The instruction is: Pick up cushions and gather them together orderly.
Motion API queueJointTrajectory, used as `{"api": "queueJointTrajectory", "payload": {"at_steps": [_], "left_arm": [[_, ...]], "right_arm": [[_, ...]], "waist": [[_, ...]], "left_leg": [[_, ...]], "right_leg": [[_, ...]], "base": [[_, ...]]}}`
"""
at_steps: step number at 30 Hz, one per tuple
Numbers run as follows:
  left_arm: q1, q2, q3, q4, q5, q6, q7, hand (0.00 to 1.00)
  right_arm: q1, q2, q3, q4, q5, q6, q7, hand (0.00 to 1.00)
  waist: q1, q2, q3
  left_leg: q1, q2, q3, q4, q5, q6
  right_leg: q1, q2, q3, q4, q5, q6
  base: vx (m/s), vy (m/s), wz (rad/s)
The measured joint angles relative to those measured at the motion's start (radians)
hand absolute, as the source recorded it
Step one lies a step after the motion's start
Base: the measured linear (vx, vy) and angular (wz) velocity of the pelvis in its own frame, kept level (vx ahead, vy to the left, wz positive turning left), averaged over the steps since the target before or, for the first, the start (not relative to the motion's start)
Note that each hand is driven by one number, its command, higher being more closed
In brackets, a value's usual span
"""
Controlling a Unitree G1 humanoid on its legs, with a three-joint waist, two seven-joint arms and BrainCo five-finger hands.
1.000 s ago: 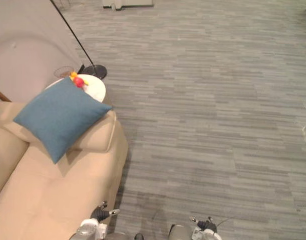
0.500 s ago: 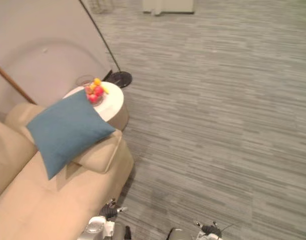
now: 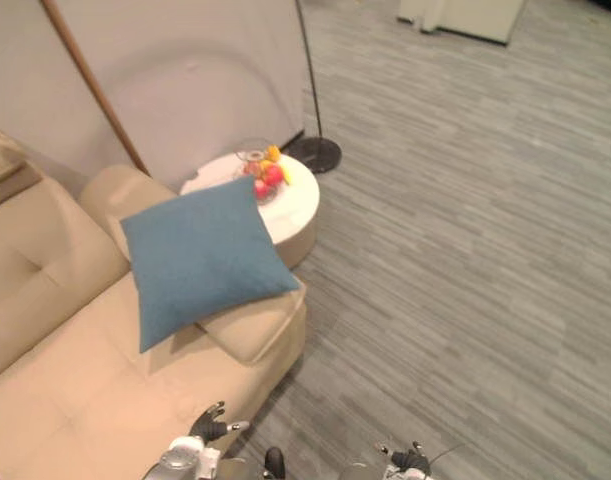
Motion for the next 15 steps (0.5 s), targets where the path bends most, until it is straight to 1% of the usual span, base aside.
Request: {"api": "queueJointTrajectory", "payload": {"at_steps": [1,2,3,4,5,6,7,8,9,10,11,12,13,14,15], "left_arm": [[-0.003,-0.005,0.000,0.000,0.000,0.000,0.001,0.00],[-0.004,-0.009,0.000,0.000,0.000,0.000,0.001,0.00],[-0.007,-0.008,0.000,0.000,0.003,-0.001,0.002,0.00],[-0.016,-0.005,0.000,0.001,0.005,-0.001,0.003,0.00],[-0.019,-0.002,0.000,0.002,0.006,-0.001,0.003,0.00],[-0.019,-0.020,-0.001,0.002,0.011,-0.003,0.003,0.00],[-0.018,-0.026,-0.001,0.003,0.016,-0.003,0.002,0.00],[-0.017,-0.028,-0.001,0.004,0.020,-0.003,0.002,0.00],[-0.019,-0.027,0.000,0.004,0.021,-0.003,0.001,0.00],[-0.020,-0.028,0.000,0.004,0.021,-0.004,0.002,0.00],[-0.025,-0.030,0.000,0.003,0.021,-0.004,0.002,0.00],[-0.031,-0.032,0.000,0.000,0.021,-0.007,0.002,0.00],[-0.030,-0.033,0.000,0.000,0.021,-0.009,0.002,0.00],[-0.030,-0.033,0.000,0.000,0.021,-0.010,0.003,0.00],[-0.030,-0.034,-0.001,0.000,0.021,-0.010,0.003,0.00]], "right_arm": [[-0.001,-0.001,0.014,0.001,0.000,0.000,0.000,0.00],[0.000,0.000,0.025,0.001,0.000,0.001,0.001,0.00],[0.003,0.005,0.034,0.001,0.000,0.001,0.002,0.00],[0.004,0.005,0.033,0.002,0.001,0.001,0.002,0.00],[0.007,0.004,0.029,0.003,0.001,0.001,0.002,0.00],[0.019,-0.001,0.017,0.002,0.001,0.001,0.001,0.00],[0.018,-0.004,0.013,0.001,0.002,0.001,0.000,0.00],[0.015,-0.005,0.012,0.000,0.005,0.001,0.000,0.00],[0.014,-0.003,0.011,0.000,0.006,0.001,0.001,0.00],[0.021,-0.003,0.008,0.000,0.007,0.001,0.001,0.00],[0.023,-0.001,0.000,0.000,0.008,0.001,0.000,0.00],[0.024,0.005,-0.010,0.000,0.008,0.002,0.000,0.00],[0.025,0.004,-0.013,0.000,0.008,0.002,0.000,0.00],[0.019,0.001,-0.018,-0.001,0.009,0.001,0.000,0.00],[0.015,0.002,-0.019,-0.003,0.009,0.001,0.000,0.00]], "waist": [[-0.001,0.010,0.003],[-0.007,0.015,0.006],[-0.019,0.006,0.003],[-0.029,-0.016,0.010],[-0.038,-0.021,0.013],[-0.041,-0.008,0.012],[-0.035,0.000,0.011],[-0.035,0.005,0.011],[-0.039,0.013,0.007],[-0.041,0.008,0.009],[-0.042,0.006,0.011],[-0.042,0.013,0.006],[-0.040,0.010,0.002],[-0.040,0.012,0.001],[-0.041,0.013,0.001]], "left_leg": [[0.002,0.019,-0.032,0.000,-0.005,-0.009],[0.005,0.033,-0.057,0.000,-0.008,-0.015],[0.002,0.039,-0.115,0.001,-0.015,-0.045],[0.003,0.027,-0.147,0.009,-0.022,-0.061],[0.002,0.026,-0.164,0.020,-0.029,-0.072],[-0.008,0.047,-0.190,0.034,-0.037,-0.086],[-0.004,0.058,-0.192,0.038,-0.047,-0.102],[0.001,0.075,-0.197,0.041,-0.059,-0.122],[0.005,0.085,-0.203,0.042,-0.060,-0.129],[0.004,0.096,-0.210,0.048,-0.057,-0.142],[-0.007,0.101,-0.215,0.065,-0.060,-0.150],[-0.026,0.109,-0.210,0.094,-0.061,-0.157],[-0.043,0.118,-0.187,0.106,-0.060,-0.159],[-0.058,0.132,-0.135,0.100,-0.049,-0.176],[-0.061,0.135,-0.099,0.089,-0.038,-0.176]], "right_leg": [[-0.022,0.046,0.045,-0.104,0.004,-0.001],[-0.030,0.082,0.094,-0.190,0.020,-0.005],[-0.029,0.133,0.225,-0.377,0.101,0.006],[-0.018,0.135,0.287,-0.444,0.177,0.010],[-0.004,0.140,0.298,-0.448,0.226,-0.012],[0.012,0.160,0.271,-0.438,0.211,-0.051],[0.011,0.168,0.257,-0.422,0.191,-0.065],[0.012,0.174,0.219,-0.393,0.167,-0.084],[0.017,0.177,0.195,-0.373,0.147,-0.097],[0.030,0.177,0.160,-0.357,0.130,-0.112],[0.040,0.176,0.138,-0.356,0.122,-0.117],[0.056,0.175,0.101,-0.356,0.111,-0.126],[0.058,0.173,0.076,-0.360,0.108,-0.129],[0.063,0.166,0.041,-0.364,0.108,-0.131],[0.070,0.158,0.019,-0.369,0.108,-0.132]], "base": [[0.14,-0.145,0.59],[0.24,-0.302,1.06],[0.17,-0.270,1.15],[0.17,-0.301,1.13],[0.12,-0.287,0.88],[0.16,-0.328,0.57],[0.17,-0.348,0.52],[0.15,-0.251,0.42],[0.14,-0.237,0.73],[0.11,-0.191,0.81],[0.13,-0.217,0.99],[0.09,-0.175,0.83],[0.10,-0.164,0.87],[0.07,-0.100,0.69],[0.06,-0.053,0.83]]}}
